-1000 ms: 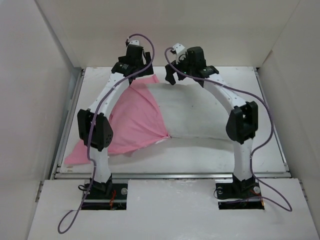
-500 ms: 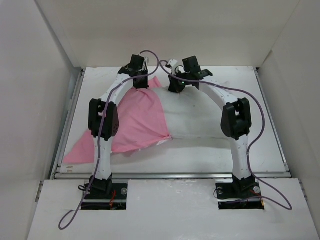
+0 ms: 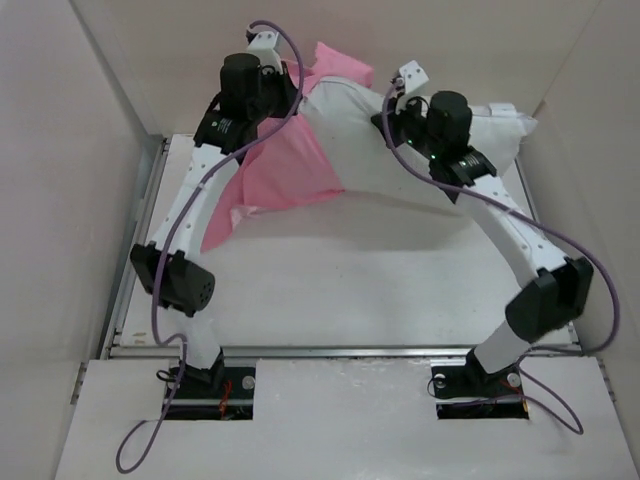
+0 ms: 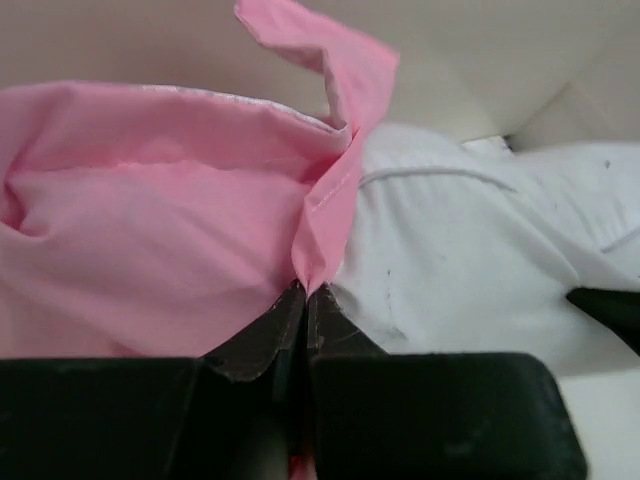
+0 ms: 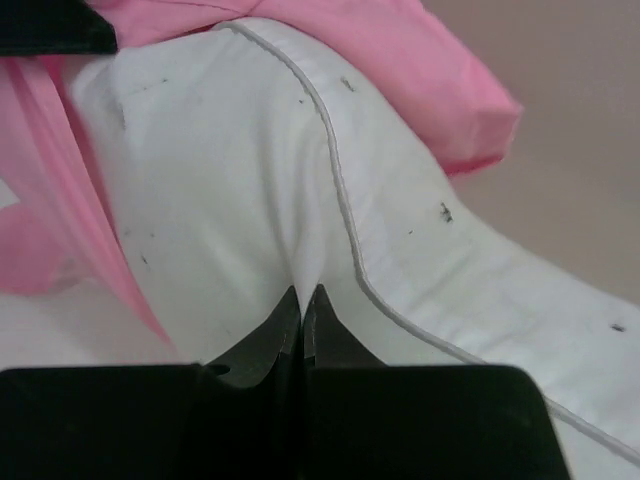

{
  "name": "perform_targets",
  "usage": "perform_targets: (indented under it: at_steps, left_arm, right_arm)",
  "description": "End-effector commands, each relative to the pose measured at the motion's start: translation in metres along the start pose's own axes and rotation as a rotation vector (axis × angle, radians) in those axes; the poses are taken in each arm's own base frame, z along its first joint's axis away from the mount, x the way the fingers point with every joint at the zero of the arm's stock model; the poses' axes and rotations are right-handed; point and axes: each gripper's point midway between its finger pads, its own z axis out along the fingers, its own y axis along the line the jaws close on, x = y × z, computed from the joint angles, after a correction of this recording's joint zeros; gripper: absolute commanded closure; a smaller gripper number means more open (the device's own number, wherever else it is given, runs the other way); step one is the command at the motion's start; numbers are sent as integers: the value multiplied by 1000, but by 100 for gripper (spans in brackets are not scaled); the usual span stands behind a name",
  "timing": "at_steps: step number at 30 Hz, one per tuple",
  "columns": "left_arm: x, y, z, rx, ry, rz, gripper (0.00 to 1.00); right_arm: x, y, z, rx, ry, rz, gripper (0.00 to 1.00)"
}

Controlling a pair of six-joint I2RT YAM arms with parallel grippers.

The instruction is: Put the pillow into the pillowcase

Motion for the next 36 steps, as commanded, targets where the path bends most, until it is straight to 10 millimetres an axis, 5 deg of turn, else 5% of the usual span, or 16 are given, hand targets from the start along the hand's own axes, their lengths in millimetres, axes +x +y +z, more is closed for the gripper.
perform_targets:
  at_steps: [1, 2, 3, 5, 6, 7, 9, 10, 13, 20, 23, 31, 36]
  left_arm:
    - [-5, -50, -31, 115, -62, 34, 100]
    - [9, -51, -31, 109, -33, 33, 100]
    - [44, -45, -26, 87, 41, 28, 100]
    - [63, -48, -30, 65, 57, 9, 100]
    - [96, -39, -28, 48, 117, -5, 100]
    - [103, -44, -33, 52, 120, -10, 100]
    - [131, -39, -31, 24, 163, -35, 100]
    - [136, -41, -35, 19, 170, -31, 100]
    - [149, -34, -37, -28, 186, -36, 100]
    - [142, -33, -48, -53, 163, -30, 100]
    - [138, -32, -50, -59, 151, -30, 100]
    - [111, -49, -50, -29, 114, -27, 100]
    - [107, -55, -48, -29, 116, -23, 100]
  right_arm:
    - [-54, 13, -40, -40, -260, -39, 100]
    - [-8, 24, -37, -84, -176, -11, 100]
    - [15, 30, -39, -108, -134, -1, 100]
    - [56, 53, -36, -157, -63, 78, 100]
    - [95, 64, -38, -180, 17, 119, 100]
    - [122, 68, -35, -181, 78, 175, 100]
    - [152, 91, -40, -241, 152, 221, 98]
    - [159, 94, -43, -253, 172, 228, 85]
    - [149, 83, -54, -182, 167, 221, 62]
    - [54, 66, -94, -123, -29, 25, 19]
    - [48, 70, -93, -165, -22, -30, 16]
    - [116, 116, -51, -360, 231, -28, 18]
    - [111, 92, -29, -159, 204, -57, 18]
